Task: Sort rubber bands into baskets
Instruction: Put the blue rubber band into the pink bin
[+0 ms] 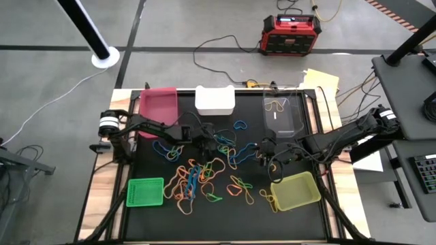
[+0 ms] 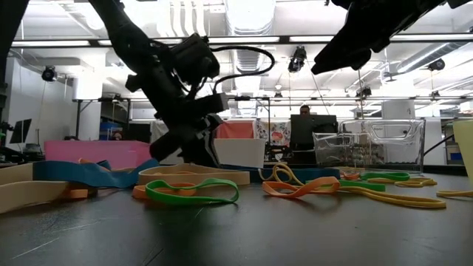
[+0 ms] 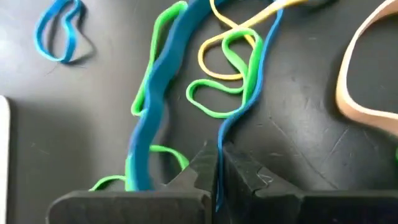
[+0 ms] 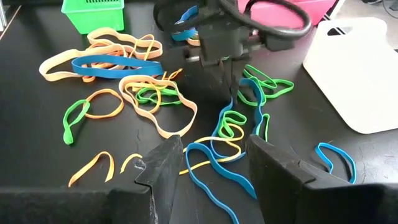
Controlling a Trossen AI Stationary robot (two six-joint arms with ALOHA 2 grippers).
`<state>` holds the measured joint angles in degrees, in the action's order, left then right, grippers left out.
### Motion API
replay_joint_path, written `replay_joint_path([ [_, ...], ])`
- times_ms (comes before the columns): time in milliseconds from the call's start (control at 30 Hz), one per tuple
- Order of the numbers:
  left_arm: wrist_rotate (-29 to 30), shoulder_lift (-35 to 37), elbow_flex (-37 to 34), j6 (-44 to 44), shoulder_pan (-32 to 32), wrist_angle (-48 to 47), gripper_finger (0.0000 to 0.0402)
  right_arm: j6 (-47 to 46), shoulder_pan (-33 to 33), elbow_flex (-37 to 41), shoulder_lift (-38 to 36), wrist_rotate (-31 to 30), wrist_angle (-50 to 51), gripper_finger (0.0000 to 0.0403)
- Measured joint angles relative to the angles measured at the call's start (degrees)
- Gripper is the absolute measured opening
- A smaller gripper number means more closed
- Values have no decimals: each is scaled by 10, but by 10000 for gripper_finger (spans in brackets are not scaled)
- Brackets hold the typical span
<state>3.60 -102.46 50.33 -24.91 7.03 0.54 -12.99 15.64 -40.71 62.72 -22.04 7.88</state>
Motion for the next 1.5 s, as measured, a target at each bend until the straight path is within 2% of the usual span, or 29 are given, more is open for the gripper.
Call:
replay_joint_path([
  [267, -16, 130, -4, 28, -2, -28, 0, 0, 0, 0, 0, 0, 0, 173],
  [400, 14, 211, -4, 37, -2, -68, 0, 0, 0, 0, 0, -1, 0, 173],
  [533, 83, 289, -4, 57, -2, -117, 0, 0, 0, 1, 0, -5, 0, 173],
  [867, 319, 436, -4, 135, -2, -318, 0, 1, 0, 3, 0, -5, -1, 173],
  [1067, 428, 472, -4, 196, 11, -426, 0, 1, 0, 3, 0, -22, -1, 173],
  [1133, 444, 475, -4, 222, 29, -454, 0, 1, 0, 4, 0, -26, -1, 173],
  [1367, 440, 454, -5, 297, 148, -492, 0, 2, -1, 4, 0, -28, -1, 173],
  [1500, 385, 424, -6, 305, 231, -488, 0, 2, -1, 4, 0, -37, -1, 173],
])
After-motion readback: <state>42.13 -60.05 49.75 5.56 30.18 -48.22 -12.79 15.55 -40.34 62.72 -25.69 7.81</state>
